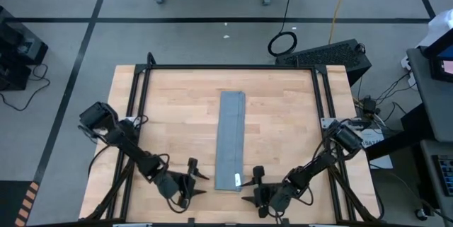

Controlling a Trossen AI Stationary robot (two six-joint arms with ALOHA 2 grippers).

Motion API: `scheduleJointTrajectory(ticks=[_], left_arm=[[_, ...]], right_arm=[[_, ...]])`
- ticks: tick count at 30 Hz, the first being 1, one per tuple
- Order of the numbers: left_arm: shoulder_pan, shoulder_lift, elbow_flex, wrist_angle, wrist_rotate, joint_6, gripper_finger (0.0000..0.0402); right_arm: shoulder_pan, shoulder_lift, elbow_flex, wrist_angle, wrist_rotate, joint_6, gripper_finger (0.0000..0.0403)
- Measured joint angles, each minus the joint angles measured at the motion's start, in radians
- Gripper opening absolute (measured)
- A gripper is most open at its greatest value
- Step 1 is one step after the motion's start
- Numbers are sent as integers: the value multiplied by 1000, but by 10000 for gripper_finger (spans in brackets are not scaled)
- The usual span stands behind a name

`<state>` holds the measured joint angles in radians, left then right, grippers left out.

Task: Roll towel
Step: Fold the gray towel on the table

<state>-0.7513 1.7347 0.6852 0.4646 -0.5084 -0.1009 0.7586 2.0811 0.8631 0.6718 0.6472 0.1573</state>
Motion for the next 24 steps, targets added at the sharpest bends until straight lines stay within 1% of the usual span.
scheduleJointTrajectory(ticks=[3, 7, 10, 12, 15, 17, 24], left_arm=[[-4, 58, 43, 1, -20, 48, 262], [4, 132, 98, -1, -20, 130, 263], [10, 167, 129, -17, -20, 181, 263], [17, 176, 145, -59, -7, 210, 263], [34, 177, 169, -154, 61, 231, 262], [43, 176, 185, -210, 88, 266, 262], [45, 176, 224, -259, 92, 465, 262]], right_arm=[[-9, 22, 21, 16, 2, -48, 230], [-29, 53, 75, 5, 5, -75, 232], [-46, 58, 103, -44, 3, -54, 227], [-53, 58, 116, -62, 5, -43, 223], [-53, 58, 130, -64, 8, -39, 219], [-53, 58, 136, -62, 8, -31, 219], [-50, 56, 141, -64, 13, 32, 219]])
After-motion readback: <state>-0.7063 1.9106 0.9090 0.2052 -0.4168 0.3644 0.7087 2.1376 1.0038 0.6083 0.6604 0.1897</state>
